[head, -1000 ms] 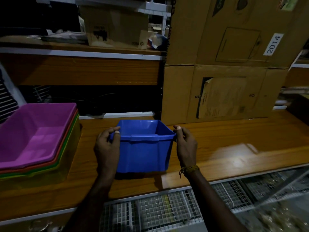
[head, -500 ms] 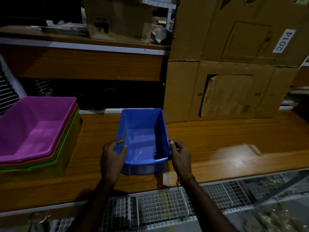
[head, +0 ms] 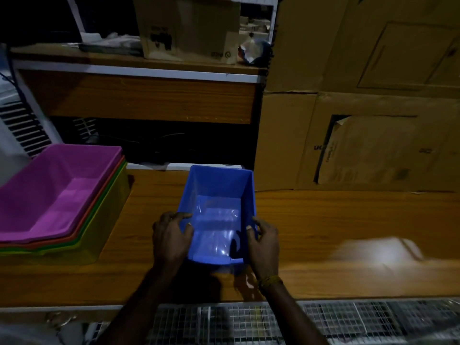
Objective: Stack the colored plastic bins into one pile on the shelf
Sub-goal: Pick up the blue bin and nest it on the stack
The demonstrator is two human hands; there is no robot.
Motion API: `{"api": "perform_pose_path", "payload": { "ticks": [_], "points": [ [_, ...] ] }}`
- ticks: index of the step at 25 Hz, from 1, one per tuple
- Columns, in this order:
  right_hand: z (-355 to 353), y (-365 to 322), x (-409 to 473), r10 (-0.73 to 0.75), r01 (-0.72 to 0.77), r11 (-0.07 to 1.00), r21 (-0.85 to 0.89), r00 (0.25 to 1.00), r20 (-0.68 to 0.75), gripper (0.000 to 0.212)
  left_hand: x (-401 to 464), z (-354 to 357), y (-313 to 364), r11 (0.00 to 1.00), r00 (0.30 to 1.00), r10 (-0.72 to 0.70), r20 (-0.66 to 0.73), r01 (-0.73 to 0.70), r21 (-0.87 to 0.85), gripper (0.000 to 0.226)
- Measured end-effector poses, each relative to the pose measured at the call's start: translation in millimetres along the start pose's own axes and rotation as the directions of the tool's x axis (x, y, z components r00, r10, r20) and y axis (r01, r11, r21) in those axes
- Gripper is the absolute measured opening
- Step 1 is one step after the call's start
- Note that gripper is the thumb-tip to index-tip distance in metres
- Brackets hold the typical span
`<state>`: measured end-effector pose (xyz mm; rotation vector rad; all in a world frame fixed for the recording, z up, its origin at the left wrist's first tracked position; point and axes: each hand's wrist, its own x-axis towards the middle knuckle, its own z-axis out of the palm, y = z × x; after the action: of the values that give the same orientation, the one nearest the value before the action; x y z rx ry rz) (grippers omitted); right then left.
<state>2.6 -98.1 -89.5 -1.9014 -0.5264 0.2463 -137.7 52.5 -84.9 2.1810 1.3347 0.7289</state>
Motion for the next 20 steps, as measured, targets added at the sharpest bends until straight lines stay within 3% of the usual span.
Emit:
{"api": "perform_pose_path", "payload": {
  "ticks": [11, 20],
  "points": [
    [10, -4, 6, 0.015, -0.014, 0.988, -0.151, 1.0, 0.01, 0.039, 12, 9, 7, 0.984, 0.998, -0.037, 0.059, 0.026, 0.175, 0.033],
    [43, -31, -20, 0.05, -0.075, 0.966, -0.248, 0.993, -0.106, 0.034, 19, -24, -21, 1.0, 0.984, 0.006, 0.18, -0.007, 0.003, 0.03]
  ]
}}
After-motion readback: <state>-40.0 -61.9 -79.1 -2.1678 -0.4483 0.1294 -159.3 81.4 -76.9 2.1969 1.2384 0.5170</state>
